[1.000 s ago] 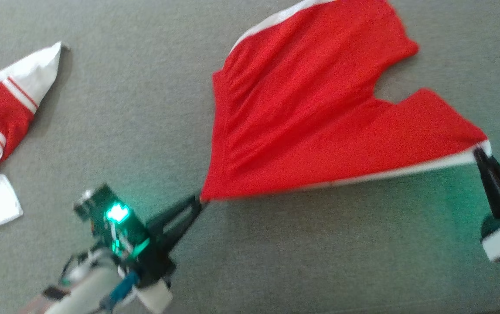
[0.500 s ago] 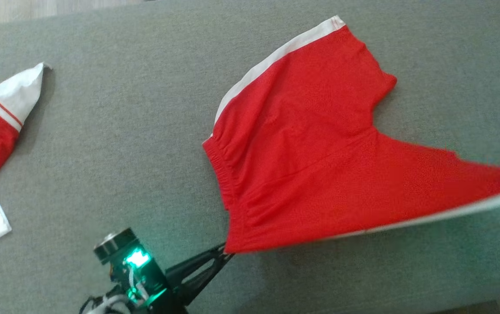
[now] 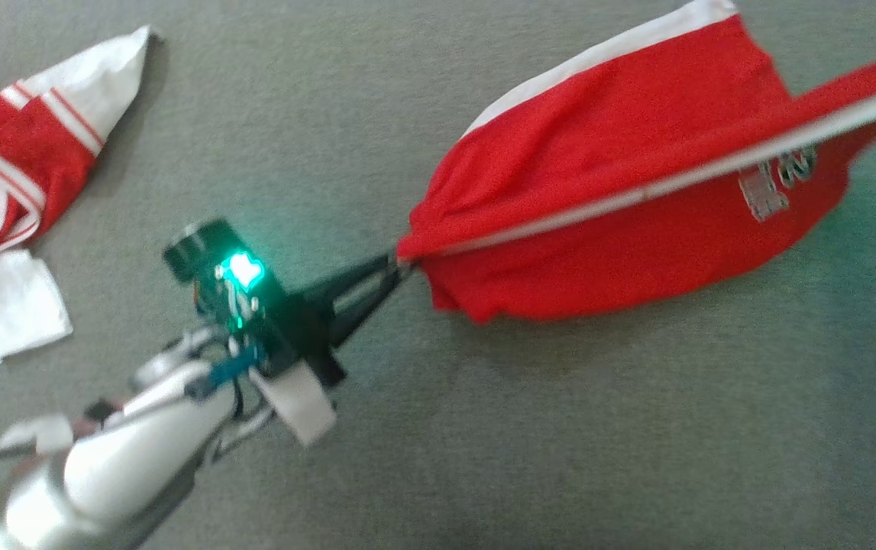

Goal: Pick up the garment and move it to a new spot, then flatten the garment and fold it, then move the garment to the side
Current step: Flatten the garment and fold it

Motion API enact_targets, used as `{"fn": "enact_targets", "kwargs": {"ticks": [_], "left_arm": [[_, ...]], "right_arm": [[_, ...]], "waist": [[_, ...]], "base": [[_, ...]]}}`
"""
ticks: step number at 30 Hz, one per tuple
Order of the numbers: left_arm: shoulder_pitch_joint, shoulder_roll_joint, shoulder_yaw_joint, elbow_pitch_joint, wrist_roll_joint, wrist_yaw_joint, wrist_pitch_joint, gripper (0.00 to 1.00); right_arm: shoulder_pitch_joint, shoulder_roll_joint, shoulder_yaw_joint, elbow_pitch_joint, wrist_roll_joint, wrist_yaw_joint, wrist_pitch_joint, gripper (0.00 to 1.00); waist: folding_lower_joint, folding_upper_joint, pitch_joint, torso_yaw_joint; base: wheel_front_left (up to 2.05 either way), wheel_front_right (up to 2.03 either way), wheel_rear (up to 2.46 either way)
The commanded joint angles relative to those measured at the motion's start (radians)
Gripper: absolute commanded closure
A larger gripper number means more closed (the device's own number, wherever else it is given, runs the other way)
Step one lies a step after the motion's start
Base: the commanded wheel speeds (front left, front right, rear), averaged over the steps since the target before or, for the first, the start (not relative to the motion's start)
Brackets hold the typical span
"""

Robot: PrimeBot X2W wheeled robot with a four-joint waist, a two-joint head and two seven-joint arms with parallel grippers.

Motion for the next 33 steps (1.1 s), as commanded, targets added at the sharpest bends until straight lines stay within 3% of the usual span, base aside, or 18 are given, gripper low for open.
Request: {"fn": "enact_targets", "kwargs": {"ticks": [1,10,11,13,14,17,19,24,28,33], "left_arm": [[-0.090,0.014,0.031,0.025,-0.035,-0.003,0.003,1.00],[-0.282,-0.035,-0.108,0.198,-0.169,-0.006,-0.006,1.00],[-0.298,-0.038,-0.121,0.216,-0.184,-0.006,-0.010,0.90],[-0.321,-0.043,-0.143,0.247,-0.208,-0.006,-0.022,0.51],[-0.330,-0.046,-0.150,0.262,-0.214,-0.006,-0.031,0.00],[-0.334,-0.060,-0.147,0.307,-0.220,-0.005,-0.077,0.00],[-0.318,-0.068,-0.137,0.328,-0.216,0.020,-0.119,0.00],[-0.224,-0.096,-0.075,0.334,-0.218,0.152,-0.200,0.00],[-0.111,-0.135,0.035,0.261,-0.218,0.273,-0.212,0.00],[0.078,-0.197,0.209,0.117,-0.160,0.357,-0.213,0.00]], "right_arm": [[-0.081,-0.044,0.027,0.026,-0.015,-0.001,0.015,1.00],[-0.301,-0.040,0.139,0.255,-0.035,-0.001,0.001,1.00],[-0.322,-0.036,0.153,0.279,-0.033,-0.001,-0.009,1.00],[-0.355,-0.027,0.172,0.317,-0.023,-0.001,-0.042,0.00],[-0.368,-0.024,0.179,0.330,-0.016,-0.001,-0.067,0.00],[-0.374,-0.020,0.203,0.354,0.022,-0.001,-0.129,0.00],[-0.352,-0.037,0.225,0.359,0.040,-0.001,-0.155,0.00],[-0.250,-0.094,0.268,0.366,0.064,-0.001,-0.209,0.00],[-0.186,-0.124,0.272,0.400,0.062,-0.001,-0.263,0.00],[-0.165,-0.157,0.283,0.471,0.022,-0.001,-0.312,0.00]], "waist": [[-0.0003,0.0000,0.047,0.050],[-0.0003,0.0000,0.104,0.095],[-0.0003,0.0000,0.109,0.098],[-0.0003,0.0000,0.115,0.102],[-0.0003,0.0000,0.117,0.104],[-0.0003,0.0000,0.113,0.108],[-0.0003,0.0000,0.103,0.107],[-0.0003,0.0000,0.068,0.108],[-0.0003,0.0000,0.047,0.129],[-0.0003,0.0000,0.036,0.171]], "base": [[0.00,0.00,0.00],[0.00,0.00,0.00],[0.00,0.00,0.00],[0.00,0.00,0.00],[0.00,0.00,0.00],[0.00,0.00,0.00],[0.00,0.00,0.00],[0.00,0.00,0.00],[0.00,0.00,0.00],[0.00,0.00,0.00]]}}
